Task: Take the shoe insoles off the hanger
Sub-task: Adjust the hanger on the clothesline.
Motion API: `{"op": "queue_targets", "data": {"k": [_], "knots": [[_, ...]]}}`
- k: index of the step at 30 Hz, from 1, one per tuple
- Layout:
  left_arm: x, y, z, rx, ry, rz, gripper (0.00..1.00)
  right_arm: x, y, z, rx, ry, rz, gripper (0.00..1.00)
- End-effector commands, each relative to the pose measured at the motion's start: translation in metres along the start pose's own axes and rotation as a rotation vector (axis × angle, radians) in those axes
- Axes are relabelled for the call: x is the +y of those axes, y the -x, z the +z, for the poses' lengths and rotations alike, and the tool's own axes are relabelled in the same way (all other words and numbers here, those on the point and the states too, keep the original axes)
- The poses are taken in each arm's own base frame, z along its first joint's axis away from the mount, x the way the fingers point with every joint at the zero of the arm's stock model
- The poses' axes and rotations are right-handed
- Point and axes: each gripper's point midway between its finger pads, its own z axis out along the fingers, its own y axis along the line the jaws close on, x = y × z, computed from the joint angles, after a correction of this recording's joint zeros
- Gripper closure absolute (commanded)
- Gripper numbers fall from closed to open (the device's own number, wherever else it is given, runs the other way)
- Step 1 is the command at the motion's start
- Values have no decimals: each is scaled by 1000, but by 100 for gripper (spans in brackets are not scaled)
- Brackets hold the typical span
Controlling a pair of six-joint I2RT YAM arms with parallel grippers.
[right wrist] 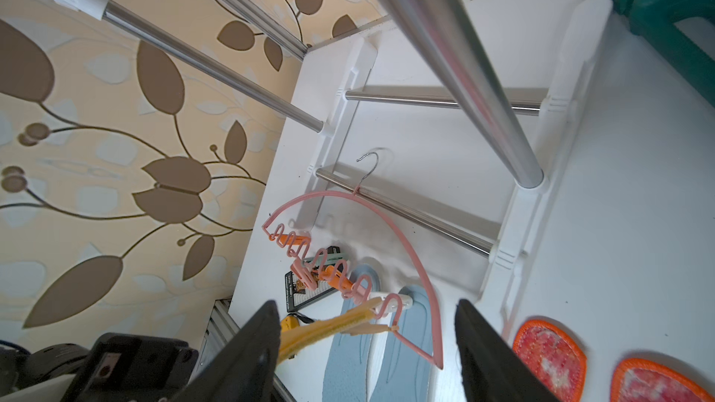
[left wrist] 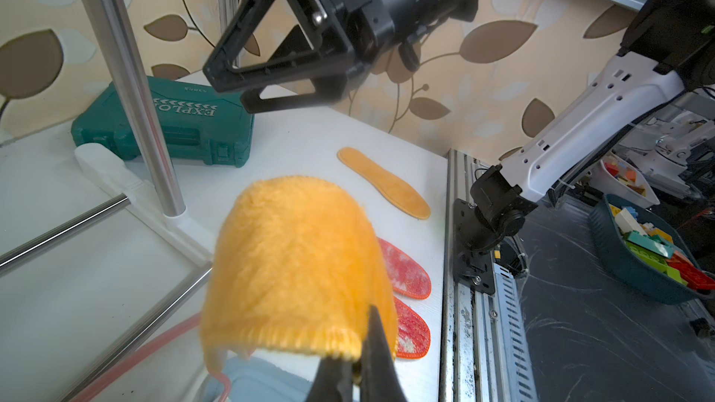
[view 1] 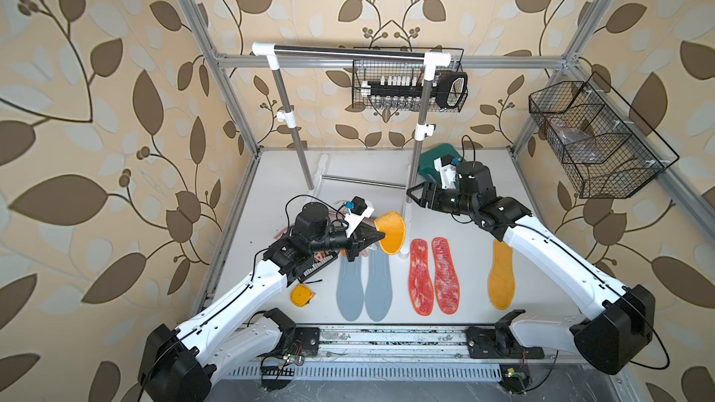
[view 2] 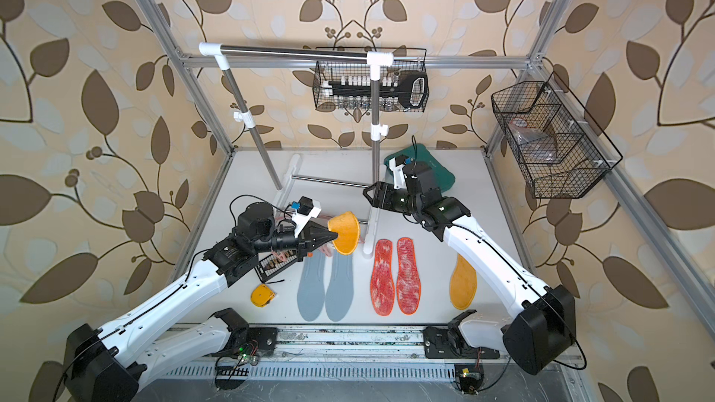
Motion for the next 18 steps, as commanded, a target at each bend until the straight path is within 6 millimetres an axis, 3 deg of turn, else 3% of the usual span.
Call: {"op": "queue_targets", "data": {"k": [1, 5, 8, 12, 18], "knots": [[-4, 27, -4, -41, 6, 7, 100, -22, -9, -5, -3, -104, 94, 29], [-4, 26, -2, -20, 1, -83, 100, -37, -32, 4, 84, -154, 227, 29], [-10, 30, -3, -20, -30, -115, 100, -35, -37, 7, 106, -131, 245, 27], [-15, 36, -7, -26, -39, -129, 100, -49, -44, 9, 101, -186, 328, 28], [-21, 34, -9, -2, -64, -163, 100, -47, -63, 21, 149, -132, 563, 28]]}}
